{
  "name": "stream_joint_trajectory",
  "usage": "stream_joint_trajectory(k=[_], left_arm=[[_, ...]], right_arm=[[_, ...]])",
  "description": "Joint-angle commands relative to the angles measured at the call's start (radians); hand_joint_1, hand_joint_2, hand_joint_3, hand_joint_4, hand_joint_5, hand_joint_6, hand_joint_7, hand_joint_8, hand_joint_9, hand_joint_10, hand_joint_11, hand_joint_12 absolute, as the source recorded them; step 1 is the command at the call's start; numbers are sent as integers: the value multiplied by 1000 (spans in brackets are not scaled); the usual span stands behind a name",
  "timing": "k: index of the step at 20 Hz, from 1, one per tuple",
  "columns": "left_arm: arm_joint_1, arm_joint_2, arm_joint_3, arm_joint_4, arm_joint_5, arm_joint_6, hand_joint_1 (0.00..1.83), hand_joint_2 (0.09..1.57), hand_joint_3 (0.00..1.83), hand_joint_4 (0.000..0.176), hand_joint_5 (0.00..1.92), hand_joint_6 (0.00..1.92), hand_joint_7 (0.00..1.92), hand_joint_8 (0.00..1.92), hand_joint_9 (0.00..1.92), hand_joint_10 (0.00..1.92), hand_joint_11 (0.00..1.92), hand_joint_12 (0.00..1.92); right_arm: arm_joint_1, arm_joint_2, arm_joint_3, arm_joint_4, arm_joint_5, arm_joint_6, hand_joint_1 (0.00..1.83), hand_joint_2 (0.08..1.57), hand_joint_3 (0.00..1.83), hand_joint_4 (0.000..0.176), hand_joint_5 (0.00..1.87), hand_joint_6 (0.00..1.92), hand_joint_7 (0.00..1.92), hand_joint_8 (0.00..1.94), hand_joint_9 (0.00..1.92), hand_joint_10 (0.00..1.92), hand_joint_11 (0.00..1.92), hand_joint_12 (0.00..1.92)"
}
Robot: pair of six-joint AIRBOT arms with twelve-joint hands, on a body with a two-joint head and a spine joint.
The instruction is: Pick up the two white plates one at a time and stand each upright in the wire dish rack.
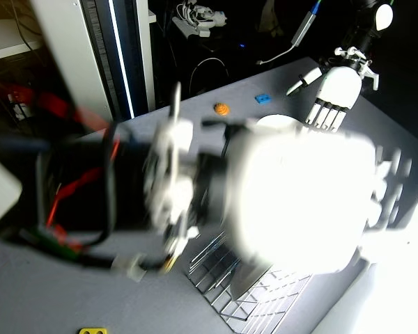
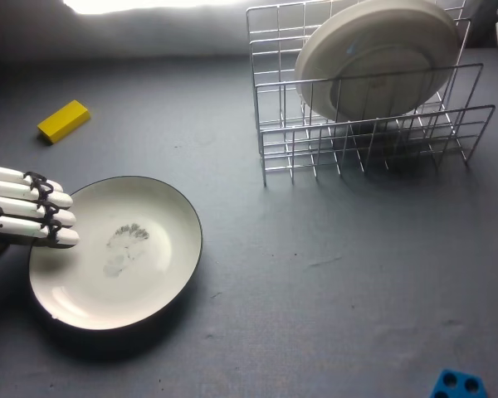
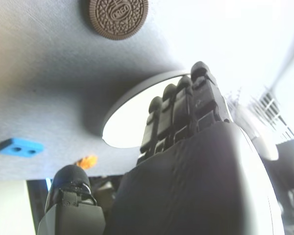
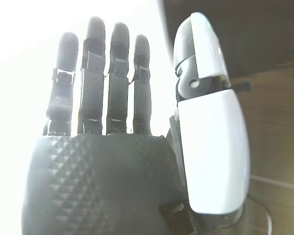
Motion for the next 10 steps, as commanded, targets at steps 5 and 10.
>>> stream_joint_trajectory(k=[5, 10], left_arm=[[-21, 3, -5, -45, 23, 1, 0, 1039, 0, 0, 39, 6, 36, 5, 24, 6, 13, 6], [-32, 5, -20, -44, 57, -18, 0, 1037, 0, 0, 61, 10, 53, 17, 43, 15, 16, 8]], right_arm=[[34, 28, -201, 57, -76, -350, 1050, 1084, 3, 0, 628, 0, 701, 0, 675, 2, 136, 1325], [-38, 30, -375, 311, -166, -870, 1089, 1067, 2, 0, 662, 8, 712, 1, 685, 4, 152, 1313]])
